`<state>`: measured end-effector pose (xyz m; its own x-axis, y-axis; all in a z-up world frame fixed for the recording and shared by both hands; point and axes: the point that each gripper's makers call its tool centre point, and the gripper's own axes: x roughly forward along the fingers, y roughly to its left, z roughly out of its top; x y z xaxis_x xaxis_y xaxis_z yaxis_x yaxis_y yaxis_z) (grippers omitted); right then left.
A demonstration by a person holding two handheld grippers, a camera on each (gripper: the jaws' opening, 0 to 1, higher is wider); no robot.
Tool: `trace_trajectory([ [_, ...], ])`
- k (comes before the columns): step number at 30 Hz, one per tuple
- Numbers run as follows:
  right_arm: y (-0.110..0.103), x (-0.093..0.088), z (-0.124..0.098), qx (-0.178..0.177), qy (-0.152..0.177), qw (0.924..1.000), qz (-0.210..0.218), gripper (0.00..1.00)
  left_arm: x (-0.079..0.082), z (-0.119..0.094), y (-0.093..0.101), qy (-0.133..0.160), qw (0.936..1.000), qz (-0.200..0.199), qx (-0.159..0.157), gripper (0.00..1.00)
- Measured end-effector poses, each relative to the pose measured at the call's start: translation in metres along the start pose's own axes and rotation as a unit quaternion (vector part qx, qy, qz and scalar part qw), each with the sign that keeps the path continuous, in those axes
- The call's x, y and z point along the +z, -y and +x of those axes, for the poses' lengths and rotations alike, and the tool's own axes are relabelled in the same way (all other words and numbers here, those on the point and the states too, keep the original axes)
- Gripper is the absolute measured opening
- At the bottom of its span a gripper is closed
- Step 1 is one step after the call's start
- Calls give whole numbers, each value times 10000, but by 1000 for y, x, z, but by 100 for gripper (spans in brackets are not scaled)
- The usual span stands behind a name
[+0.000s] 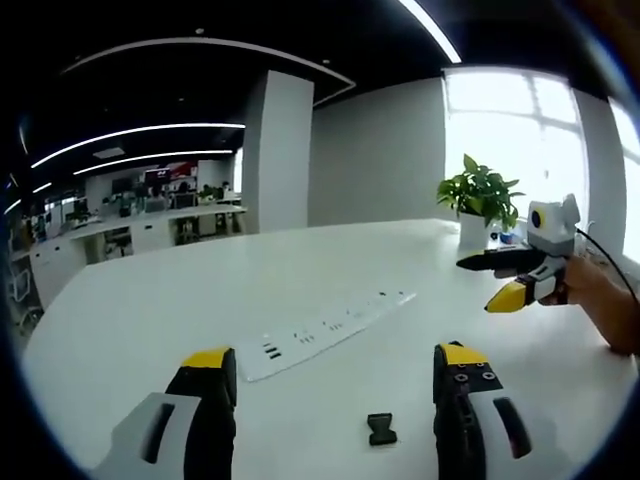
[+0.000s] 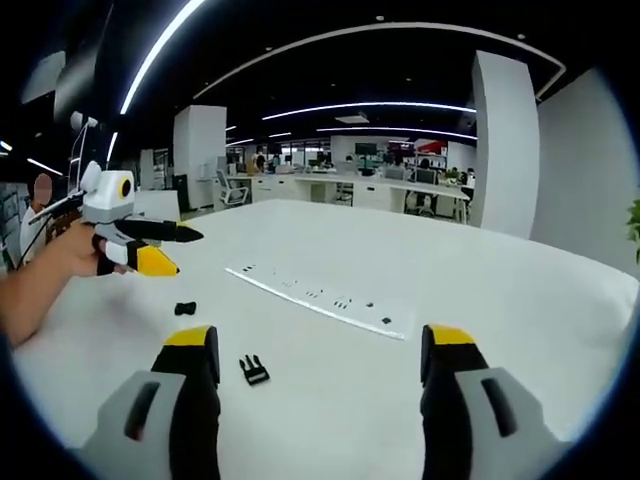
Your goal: Snap the two parts of the plastic buckle together until the buckle closes and remains connected.
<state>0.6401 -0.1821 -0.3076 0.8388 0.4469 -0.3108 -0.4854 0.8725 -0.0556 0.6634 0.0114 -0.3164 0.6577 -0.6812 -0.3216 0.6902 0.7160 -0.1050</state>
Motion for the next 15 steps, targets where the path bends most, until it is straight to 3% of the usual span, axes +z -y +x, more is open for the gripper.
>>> trace_trajectory([
  [15,5,0,7,-46,-26,9998,-202,79,-8,5,-9,-104,9999,15,41,78],
])
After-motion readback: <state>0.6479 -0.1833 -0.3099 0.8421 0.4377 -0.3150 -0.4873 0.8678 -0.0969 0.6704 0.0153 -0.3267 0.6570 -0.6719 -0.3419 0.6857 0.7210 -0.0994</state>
